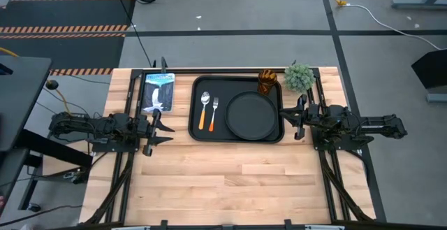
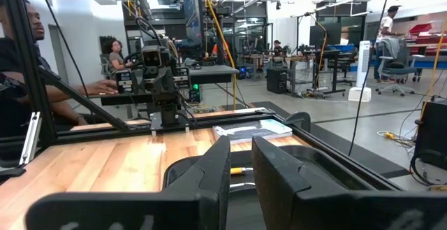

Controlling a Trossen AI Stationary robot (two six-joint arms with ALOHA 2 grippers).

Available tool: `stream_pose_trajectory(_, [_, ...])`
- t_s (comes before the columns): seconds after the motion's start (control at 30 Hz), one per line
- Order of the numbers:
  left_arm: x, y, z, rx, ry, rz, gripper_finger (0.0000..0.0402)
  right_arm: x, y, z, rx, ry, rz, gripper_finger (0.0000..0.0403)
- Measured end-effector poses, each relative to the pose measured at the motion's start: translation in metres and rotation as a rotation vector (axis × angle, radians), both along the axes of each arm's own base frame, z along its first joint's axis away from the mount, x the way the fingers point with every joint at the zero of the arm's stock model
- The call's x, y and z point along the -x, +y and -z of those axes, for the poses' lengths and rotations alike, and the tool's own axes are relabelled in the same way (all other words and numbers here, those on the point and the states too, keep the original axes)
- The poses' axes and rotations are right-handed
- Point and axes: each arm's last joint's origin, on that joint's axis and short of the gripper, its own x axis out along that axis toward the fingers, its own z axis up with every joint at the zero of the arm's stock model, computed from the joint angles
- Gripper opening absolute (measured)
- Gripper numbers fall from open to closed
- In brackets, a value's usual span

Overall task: Pick and place plate/cup/fork/spoon on tray
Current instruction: Return to Home Position

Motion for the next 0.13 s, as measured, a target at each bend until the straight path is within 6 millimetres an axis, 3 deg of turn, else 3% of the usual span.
stream_pose_trajectory(0.13, [0.0,0.0,0.0,0.0,0.0,0.0,0.0142,0.0,0.0,0.0,0.0,0.0,0.0,0.0068])
